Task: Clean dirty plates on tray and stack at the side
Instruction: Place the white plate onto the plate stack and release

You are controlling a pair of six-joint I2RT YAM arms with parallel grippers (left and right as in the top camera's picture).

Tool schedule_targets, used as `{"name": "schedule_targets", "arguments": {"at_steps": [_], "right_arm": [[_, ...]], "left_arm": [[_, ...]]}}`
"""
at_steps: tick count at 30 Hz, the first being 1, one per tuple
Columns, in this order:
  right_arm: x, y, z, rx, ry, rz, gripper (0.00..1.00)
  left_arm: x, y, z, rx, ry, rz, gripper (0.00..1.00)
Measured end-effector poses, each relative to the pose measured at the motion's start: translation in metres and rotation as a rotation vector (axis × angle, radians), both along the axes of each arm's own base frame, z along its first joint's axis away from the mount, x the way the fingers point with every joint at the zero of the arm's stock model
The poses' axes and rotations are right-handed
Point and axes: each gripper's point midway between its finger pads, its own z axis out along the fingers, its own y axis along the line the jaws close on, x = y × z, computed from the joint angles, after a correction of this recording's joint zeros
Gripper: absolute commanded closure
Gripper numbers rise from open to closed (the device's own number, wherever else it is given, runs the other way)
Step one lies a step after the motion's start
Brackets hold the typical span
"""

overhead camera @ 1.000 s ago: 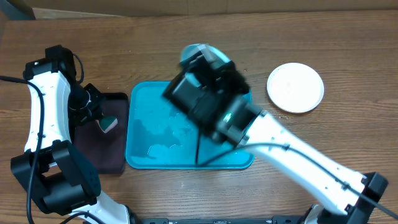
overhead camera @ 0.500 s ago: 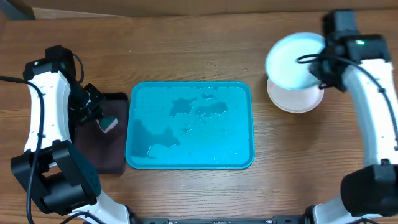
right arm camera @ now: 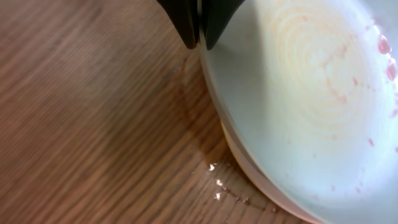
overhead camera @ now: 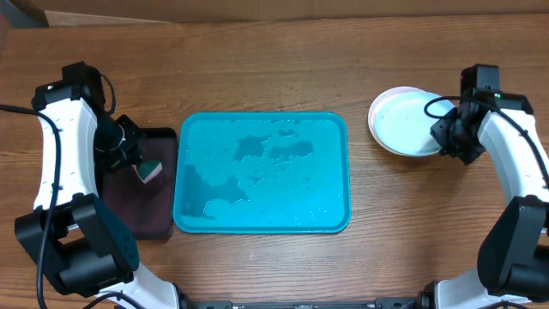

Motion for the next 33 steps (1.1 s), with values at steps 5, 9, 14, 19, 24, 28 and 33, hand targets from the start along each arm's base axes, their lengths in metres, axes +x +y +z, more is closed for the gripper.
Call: {"name": "schedule_targets", "arguments": {"at_steps": [5, 9, 14, 19, 24, 28, 33], "right_arm": [[0.007, 0.009, -0.005, 0.05, -0.036, 0.014, 0.29], [0.014, 0.016, -0.004, 0.077, -0.063, 0.059, 0.2], [0.02, 0.035, -0.003, 0.145, -0.087, 0.14, 0.1], [0.024, 0.083, 0.001, 0.265, -0.114, 0.318, 0.03], [0.021, 0.163, 0.007, 0.346, -0.136, 0.541, 0.0], [0.018, 0.231, 0.014, 0.367, -0.193, 0.72, 0.0], [0.002, 0.277, 0.013, 0.317, -0.195, 0.81, 0.0]], "left_arm": [[0.0, 0.0, 0.0, 0.0, -0.001, 0.0, 0.96], [0.0, 0.0, 0.0, 0.0, 0.0, 0.0, 0.96], [0.001, 0.0, 0.0, 0.001, -0.002, 0.0, 0.96], [0.002, 0.001, 0.0, 0.003, -0.009, 0.0, 0.96], [0.003, 0.001, 0.0, 0.004, -0.013, -0.015, 0.96], [0.003, 0.001, 0.0, 0.004, -0.011, -0.019, 0.96], [0.001, 0.001, 0.0, 0.003, -0.004, -0.023, 0.96]]}}
